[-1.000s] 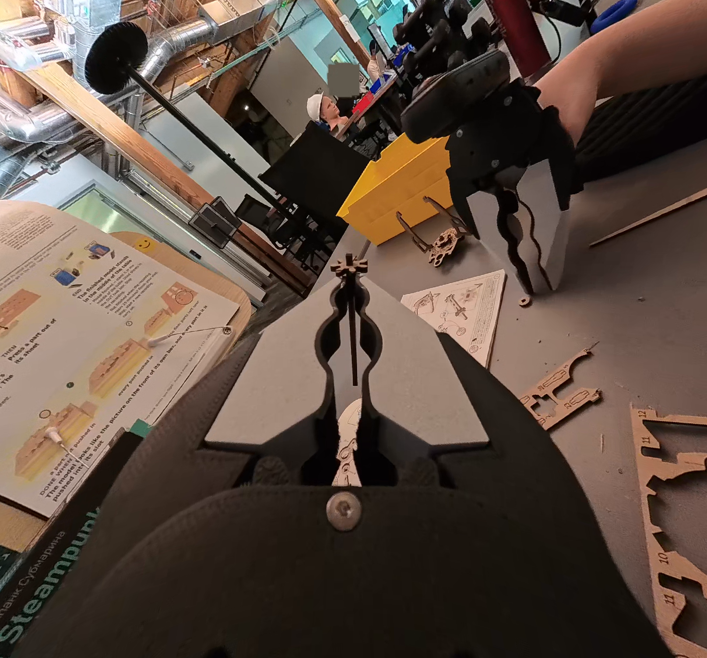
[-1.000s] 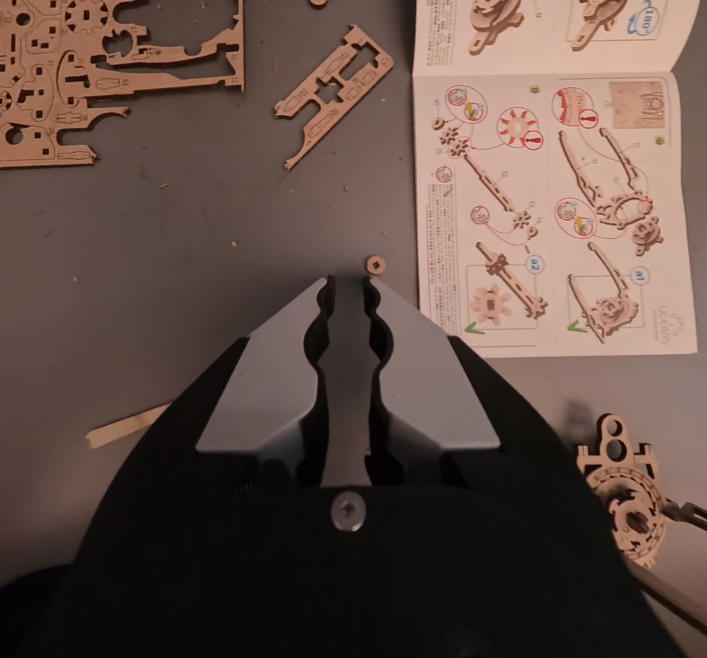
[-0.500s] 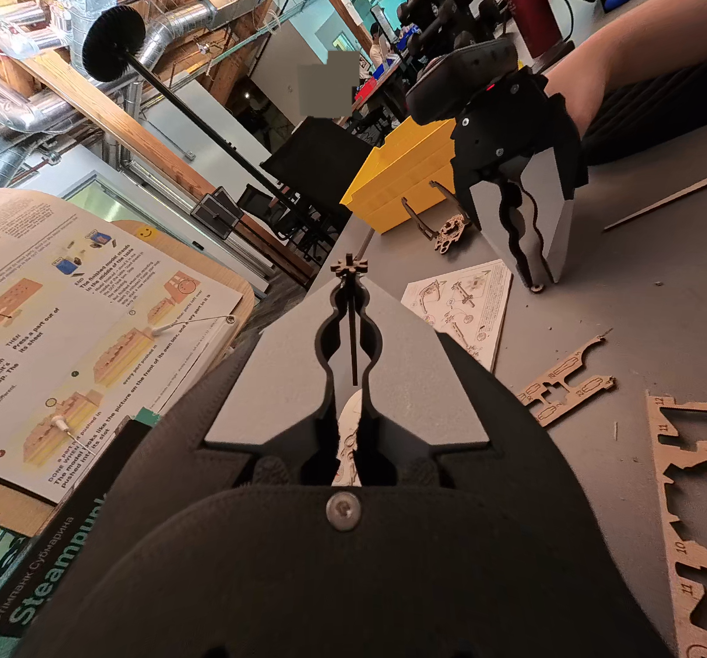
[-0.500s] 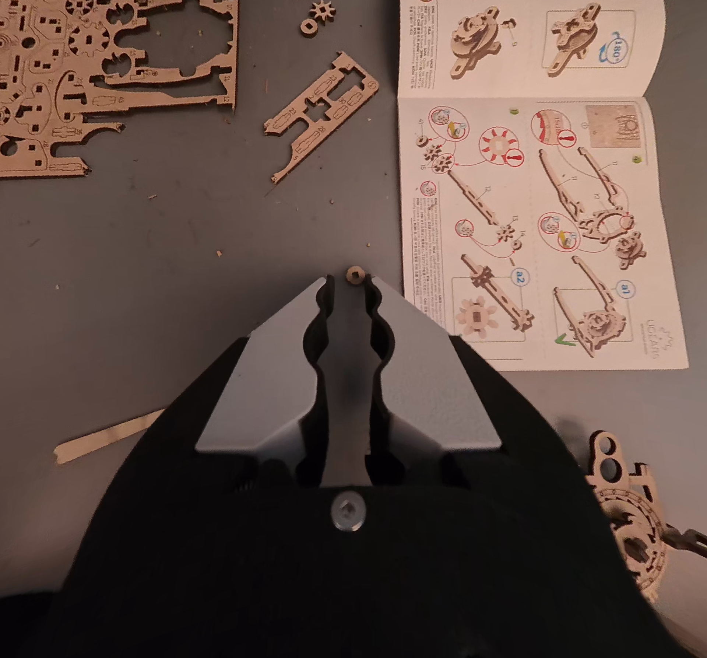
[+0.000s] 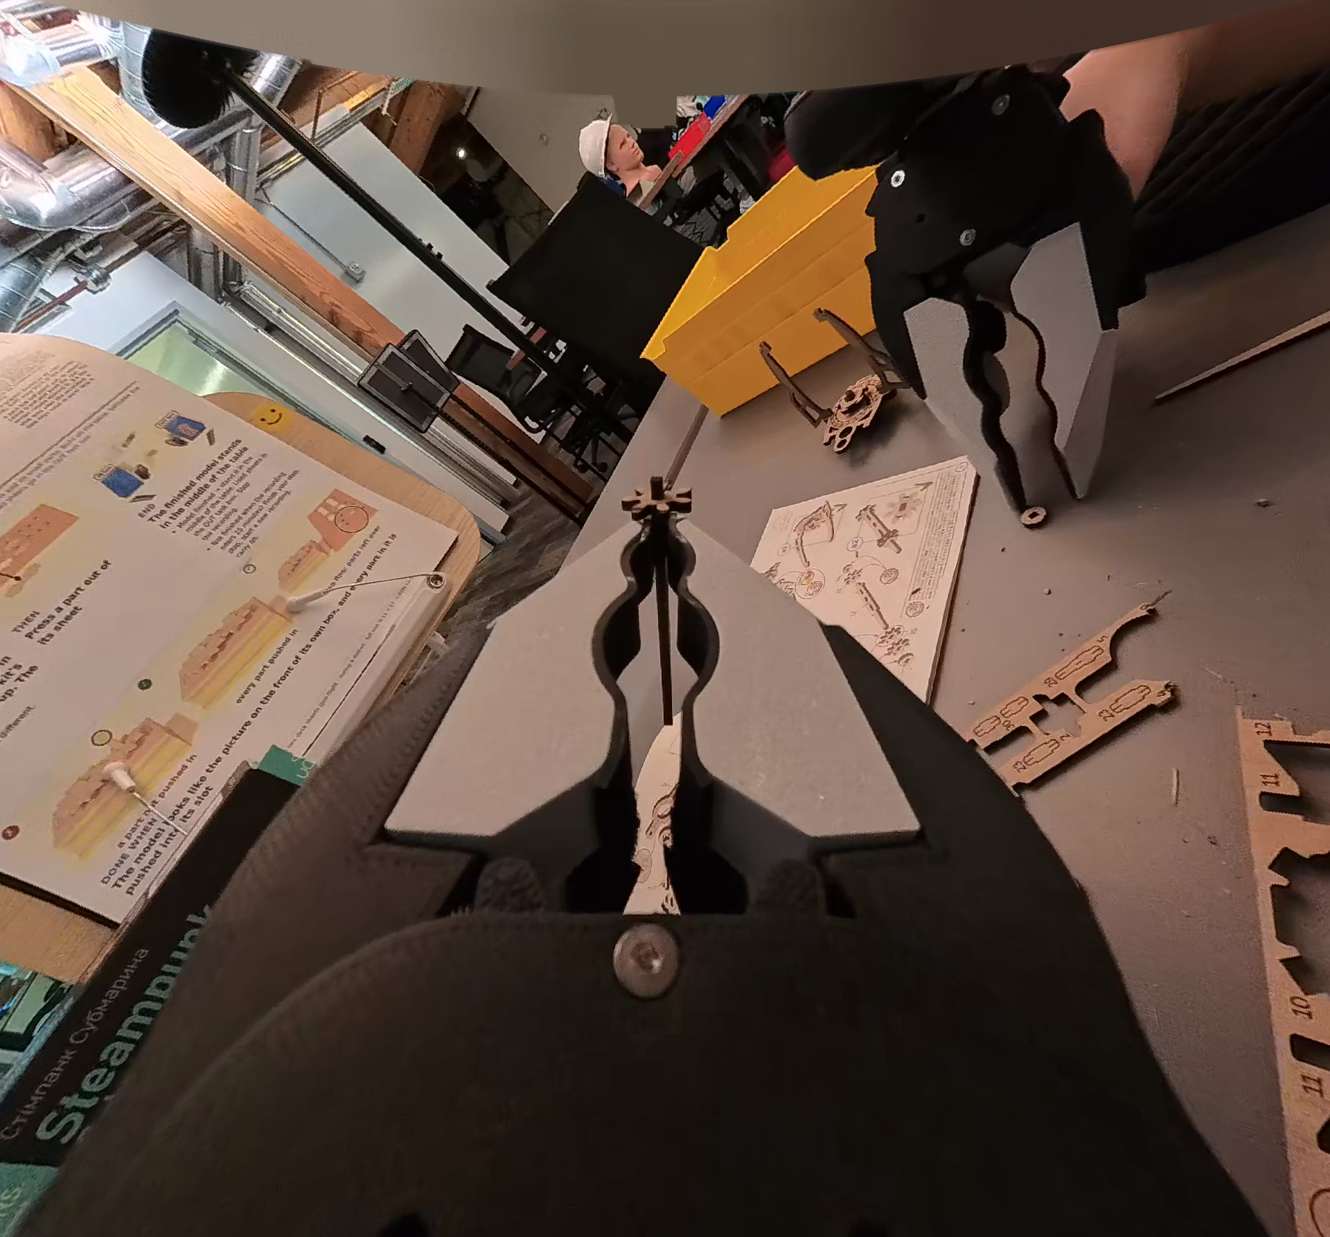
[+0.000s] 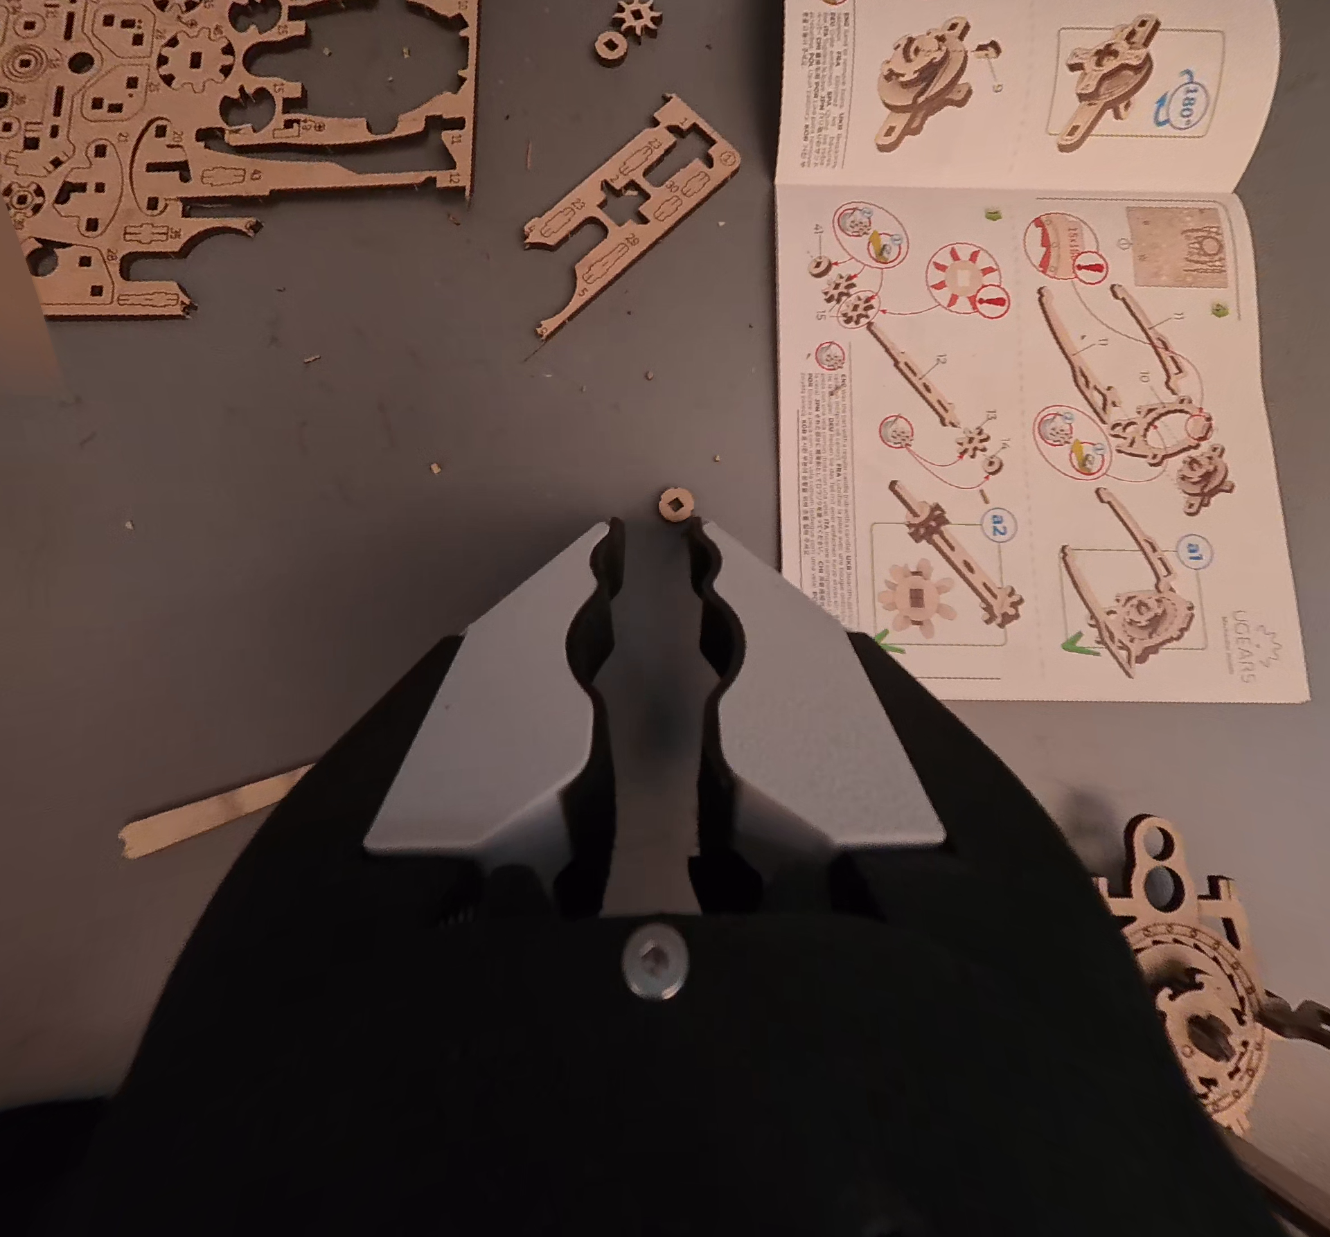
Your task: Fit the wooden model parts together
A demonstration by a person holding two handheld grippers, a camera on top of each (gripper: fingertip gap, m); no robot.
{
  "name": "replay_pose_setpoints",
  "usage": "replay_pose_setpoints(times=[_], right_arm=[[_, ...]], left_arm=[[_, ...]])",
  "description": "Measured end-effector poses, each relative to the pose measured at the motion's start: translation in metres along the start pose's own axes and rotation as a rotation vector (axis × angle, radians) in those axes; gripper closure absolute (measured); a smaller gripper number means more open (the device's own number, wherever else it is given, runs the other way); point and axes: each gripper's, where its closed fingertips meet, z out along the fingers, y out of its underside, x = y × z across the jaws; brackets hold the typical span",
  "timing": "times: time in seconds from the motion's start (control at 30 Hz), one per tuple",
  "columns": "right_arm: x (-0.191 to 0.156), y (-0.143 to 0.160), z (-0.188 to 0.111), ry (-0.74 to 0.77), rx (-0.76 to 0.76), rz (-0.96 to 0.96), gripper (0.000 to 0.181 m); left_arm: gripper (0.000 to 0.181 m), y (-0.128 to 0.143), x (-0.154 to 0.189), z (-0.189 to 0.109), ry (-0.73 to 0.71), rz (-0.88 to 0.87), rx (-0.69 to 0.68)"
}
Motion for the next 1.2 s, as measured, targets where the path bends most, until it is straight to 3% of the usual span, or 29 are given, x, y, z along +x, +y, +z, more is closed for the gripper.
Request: replay_pose_setpoints(times=[0.5, 1.2], right_arm=[[0.003, -0.003, 0.003, 0.017, 0.003, 0.059, 0.152], [0.012, -0.002, 0.003, 0.128, -0.079, 0.106, 0.162]], left_arm=[[0.181, 0.006, 0.001, 0.001, 0.004, -0.003, -0.015], [0.181, 0.005, 0.003, 0.001, 0.009, 0.015, -0.021]])
